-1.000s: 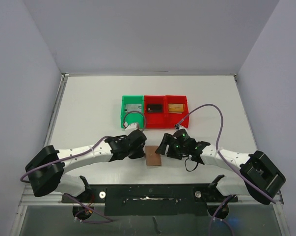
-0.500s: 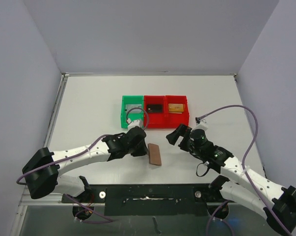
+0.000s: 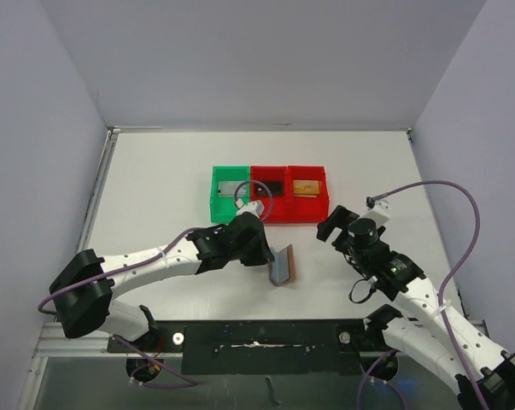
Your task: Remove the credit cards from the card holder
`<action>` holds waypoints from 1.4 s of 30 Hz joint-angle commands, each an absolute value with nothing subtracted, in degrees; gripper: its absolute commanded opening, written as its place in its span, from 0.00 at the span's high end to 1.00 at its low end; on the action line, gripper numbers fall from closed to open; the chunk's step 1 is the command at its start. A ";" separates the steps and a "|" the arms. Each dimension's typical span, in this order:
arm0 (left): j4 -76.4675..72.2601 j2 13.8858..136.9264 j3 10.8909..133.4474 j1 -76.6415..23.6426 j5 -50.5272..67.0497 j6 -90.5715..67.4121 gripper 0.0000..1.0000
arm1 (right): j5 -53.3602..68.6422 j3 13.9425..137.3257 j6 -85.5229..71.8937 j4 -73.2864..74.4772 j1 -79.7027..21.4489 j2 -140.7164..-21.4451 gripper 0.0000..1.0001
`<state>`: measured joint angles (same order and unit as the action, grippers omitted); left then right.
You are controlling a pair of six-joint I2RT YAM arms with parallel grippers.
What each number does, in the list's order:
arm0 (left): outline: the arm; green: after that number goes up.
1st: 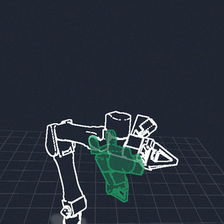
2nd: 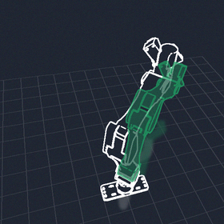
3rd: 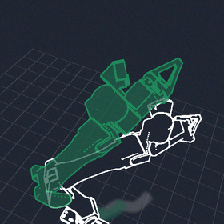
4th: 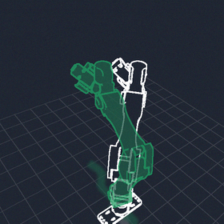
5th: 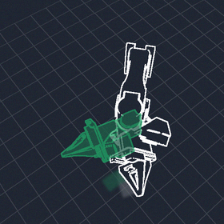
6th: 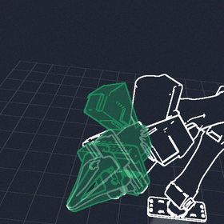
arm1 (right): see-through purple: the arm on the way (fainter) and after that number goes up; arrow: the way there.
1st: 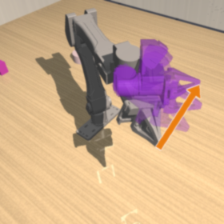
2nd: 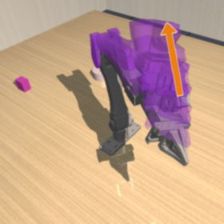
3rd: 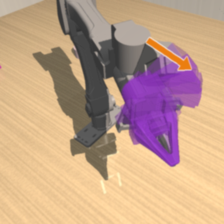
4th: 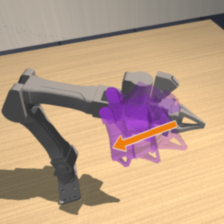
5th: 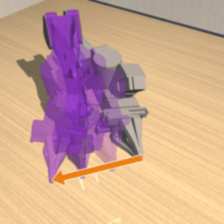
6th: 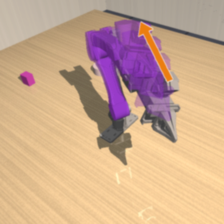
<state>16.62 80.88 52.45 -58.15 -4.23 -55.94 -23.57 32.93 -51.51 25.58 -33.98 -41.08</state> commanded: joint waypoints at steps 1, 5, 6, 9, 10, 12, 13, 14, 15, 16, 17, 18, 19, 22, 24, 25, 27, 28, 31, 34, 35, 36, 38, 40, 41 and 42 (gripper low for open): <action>13.22 80.57 55.06 -58.62 -3.45 -55.35 1.00 | -13.55 34.80 -46.45 23.32 -27.37 -43.66 0.02; 14.69 78.19 52.91 -58.22 -4.94 -56.04 1.00 | -3.18 34.76 -45.16 18.81 -22.66 -46.58 0.07; 14.25 77.43 52.37 -58.12 -4.65 -56.19 1.00 | -2.15 35.10 -44.80 18.18 -22.44 -47.49 0.08; 10.95 75.46 51.35 -57.95 -2.81 -56.42 1.00 | 0.07 36.69 -43.49 17.14 -22.30 -51.43 0.10; 9.93 75.08 51.37 -57.92 -2.55 -56.31 1.00 | 0.81 37.27 -42.94 16.88 -22.29 -52.63 0.11; 8.73 74.84 51.84 -58.02 -2.14 -55.72 1.00 | 1.91 38.43 -42.28 16.67 -22.31 -54.93 0.13; 8.84 75.11 52.18 -57.97 -2.12 -55.52 1.00 | 2.52 38.96 -41.88 16.43 -22.31 -55.96 0.13; 9.36 75.49 52.53 -57.93 -2.32 -55.39 1.00 | 3.20 39.32 -41.22 15.82 -22.32 -57.01 0.14; 10.77 76.07 52.82 -57.88 -2.64 -55.37 1.00 | 3.91 39.82 -40.88 15.40 -22.30 -57.99 0.15; 11.99 76.53 53.04 -57.84 -3.27 -55.56 1.00 | 4.23 40.53 -40.49 15.04 -22.32 -59.06 0.16; 13.11 76.81 52.97 -57.83 -3.76 -55.81 1.00 | 4.29 41.23 -39.76 14.66 -22.30 -60.36 0.17; 13.78 76.89 52.64 -57.84 -4.16 -56.22 1.00 | 4.50 42.21 -39.15 14.33 -22.43 -61.83 0.18; 14.48 76.72 52.05 -57.83 -4.73 -56.63 1.00 | 4.66 43.44 -38.43 14.25 -22.52 -63.40 0.19; 15.10 74.79 49.12 -57.64 -5.88 -58.18 1.00 | 3.04 47.77 -36.63 15.26 -23.09 -69.12 0.21; 15.40 72.87 46.82 -57.18 -6.63 -59.45 1.00 | 1.41 51.20 -35.18 16.14 -23.99 -73.97 0.22; 15.55 71.95 45.69 -56.86 -6.79 -59.95 1.00 | 0.39 52.89 -34.52 16.64 -24.71 -76.15 0.22; 16.00 70.06 43.65 -56.01 -7.23 -60.56 1.00 | -2.14 57.06 -33.33 17.63 -26.75 -80.23 0.22; 16.22 69.18 42.81 -55.46 -7.30 -60.78 1.00 | -3.49 59.05 -32.57 18.81 -27.46 -82.36 0.23; 16.65 67.14 40.54 -53.64 -6.56 -61.08 1.00 | -9.27 65.99 -30.17 23.19 -29.09 -88.39 0.23; 17.30 65.74 39.00 -52.90 -6.48 -61.26 1.00 | -12.82 70.80 -28.93 25.76 -29.42 -92.87 0.24; 17.43 65.18 38.59 -52.79 -6.50 -61.30 1.00 | -13.65 71.82 -28.83 26.46 -29.51 -93.97 0.24; 17.55 64.87 38.26 -52.70 -6.50 -61.33 1.00 | -13.92 72.60 -28.56 26.65 -29.59 -94.88 0.24; 17.96 64.34 37.89 -52.53 -6.48 -61.28 1.00 | -13.57 73.47 -28.20 26.61 -29.63 -96.26 0.24; 18.14 63.93 37.88 -52.31 -6.50 -61.43 1.00 | -12.80 74.01 -27.79 26.45 -29.77 -97.56 0.27; 18.17 63.76 37.18 -52.32 -6.51 -61.51 1.00 | -12.63 74.16 -27.70 26.34 -29.78 -98.06 0.28; 18.11 63.60 36.45 -52.22 -6.44 -61.56 1.00 | -12.18 74.25 -27.64 26.23 -29.79 -98.49 0.29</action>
<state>18.63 65.43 37.21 -52.75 -5.98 -61.01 -10.57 71.53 -29.34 25.65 -29.63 -97.65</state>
